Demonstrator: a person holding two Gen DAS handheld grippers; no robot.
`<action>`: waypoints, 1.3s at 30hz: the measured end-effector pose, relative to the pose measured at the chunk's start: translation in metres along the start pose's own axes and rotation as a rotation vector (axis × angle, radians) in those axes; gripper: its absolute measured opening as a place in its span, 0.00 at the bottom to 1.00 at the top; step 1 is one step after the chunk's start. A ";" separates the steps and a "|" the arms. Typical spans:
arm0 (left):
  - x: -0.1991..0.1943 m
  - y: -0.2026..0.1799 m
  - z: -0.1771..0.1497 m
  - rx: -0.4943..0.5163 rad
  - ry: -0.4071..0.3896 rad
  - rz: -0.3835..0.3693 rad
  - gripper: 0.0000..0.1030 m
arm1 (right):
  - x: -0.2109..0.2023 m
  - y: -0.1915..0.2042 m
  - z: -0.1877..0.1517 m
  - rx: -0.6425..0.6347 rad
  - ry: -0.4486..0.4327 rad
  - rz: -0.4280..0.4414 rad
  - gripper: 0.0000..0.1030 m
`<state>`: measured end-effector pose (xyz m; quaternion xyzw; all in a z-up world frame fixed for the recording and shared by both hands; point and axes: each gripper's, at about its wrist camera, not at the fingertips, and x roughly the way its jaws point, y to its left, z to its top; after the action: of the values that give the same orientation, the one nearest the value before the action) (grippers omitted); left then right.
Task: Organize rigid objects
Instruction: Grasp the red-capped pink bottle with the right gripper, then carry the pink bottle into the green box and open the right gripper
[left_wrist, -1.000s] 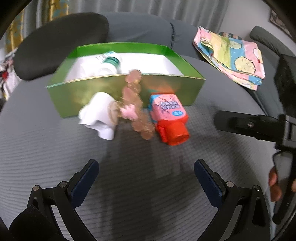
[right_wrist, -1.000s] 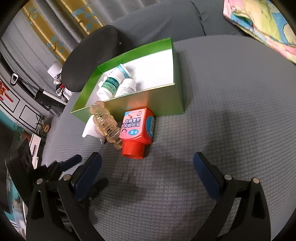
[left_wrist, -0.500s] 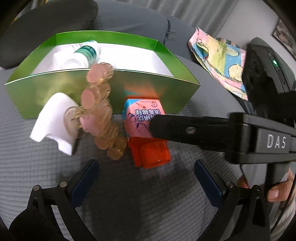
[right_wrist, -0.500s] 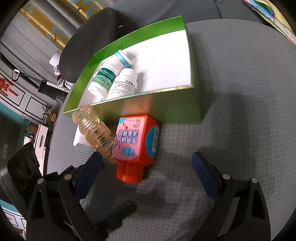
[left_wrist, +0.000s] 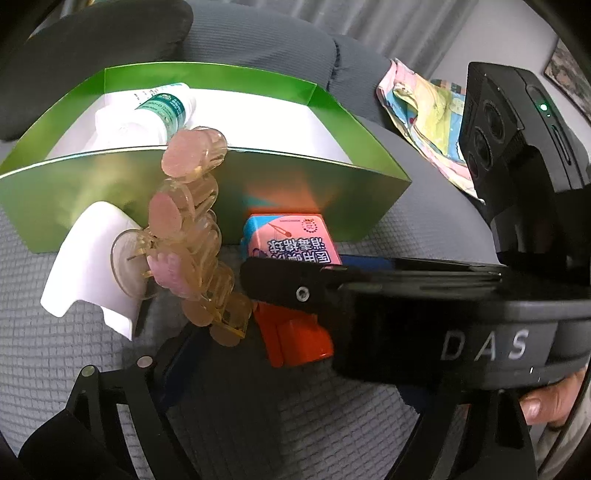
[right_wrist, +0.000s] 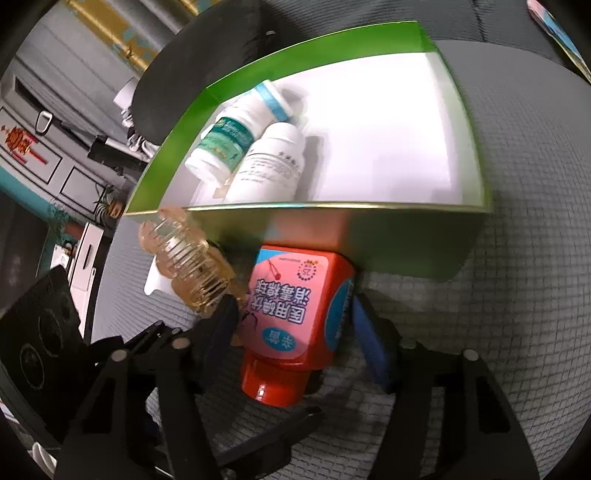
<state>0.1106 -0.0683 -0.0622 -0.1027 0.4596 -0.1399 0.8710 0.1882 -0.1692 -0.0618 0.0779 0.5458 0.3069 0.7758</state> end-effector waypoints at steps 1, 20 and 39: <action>0.000 -0.001 0.000 0.011 0.000 0.012 0.78 | 0.000 0.001 0.000 0.001 -0.004 -0.006 0.59; -0.061 -0.028 -0.026 0.104 -0.044 -0.080 0.56 | -0.069 0.021 -0.044 0.055 -0.145 0.040 0.58; -0.109 -0.011 0.045 0.154 -0.207 -0.069 0.50 | -0.100 0.064 0.015 -0.042 -0.324 0.036 0.57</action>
<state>0.0873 -0.0393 0.0499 -0.0652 0.3516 -0.1931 0.9137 0.1551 -0.1713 0.0532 0.1201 0.4055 0.3155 0.8495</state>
